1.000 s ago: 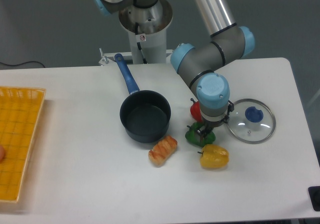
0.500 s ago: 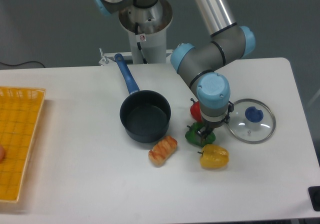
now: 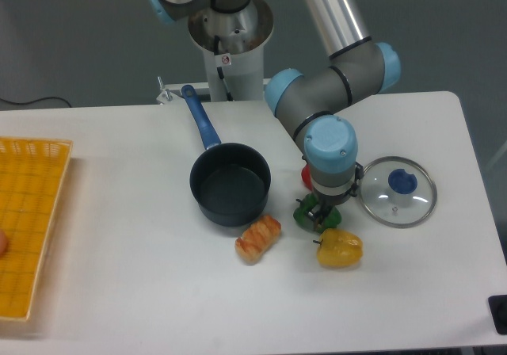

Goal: Pick up the green chilies
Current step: 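Close the gripper on the green bell pepper, then lift the green bell pepper up off the table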

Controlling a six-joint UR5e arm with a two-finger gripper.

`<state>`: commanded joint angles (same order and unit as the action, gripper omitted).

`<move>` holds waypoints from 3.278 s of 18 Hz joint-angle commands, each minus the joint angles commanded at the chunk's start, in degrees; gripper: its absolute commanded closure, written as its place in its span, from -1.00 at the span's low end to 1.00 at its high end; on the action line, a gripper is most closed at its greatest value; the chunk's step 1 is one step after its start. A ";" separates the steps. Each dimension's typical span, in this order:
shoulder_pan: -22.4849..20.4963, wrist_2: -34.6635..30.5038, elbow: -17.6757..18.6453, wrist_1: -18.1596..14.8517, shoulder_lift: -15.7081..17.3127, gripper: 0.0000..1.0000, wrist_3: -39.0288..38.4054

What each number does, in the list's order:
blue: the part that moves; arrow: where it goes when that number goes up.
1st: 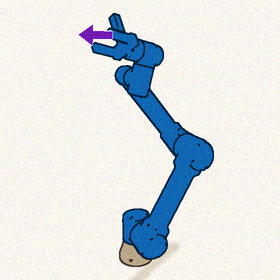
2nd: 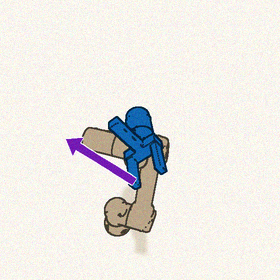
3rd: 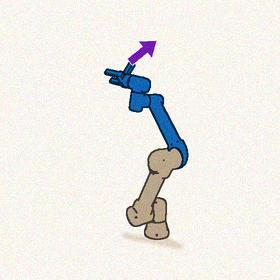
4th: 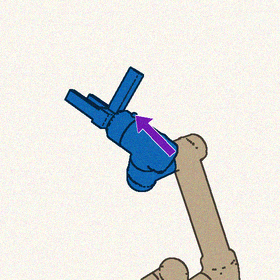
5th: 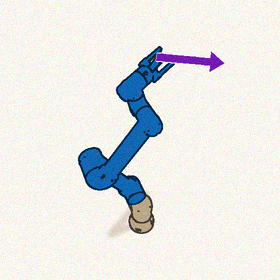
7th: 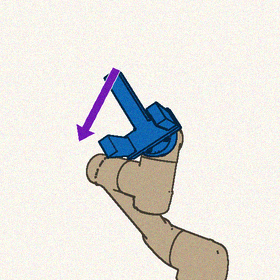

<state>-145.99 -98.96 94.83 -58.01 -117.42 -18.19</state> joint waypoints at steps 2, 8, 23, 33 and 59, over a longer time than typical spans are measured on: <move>0.09 0.09 0.09 0.00 -0.35 -1.00 -0.09; 0.62 0.35 0.35 -0.09 -1.58 -1.00 -0.26; 0.97 0.79 0.27 -0.17 -1.85 -0.19 -1.23; 3.42 -3.85 -3.95 -10.00 0.61 -0.11 8.06; 1.76 3.60 -9.05 -11.95 6.68 -0.12 61.95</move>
<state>-144.23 -95.36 85.78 -69.96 -110.74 43.76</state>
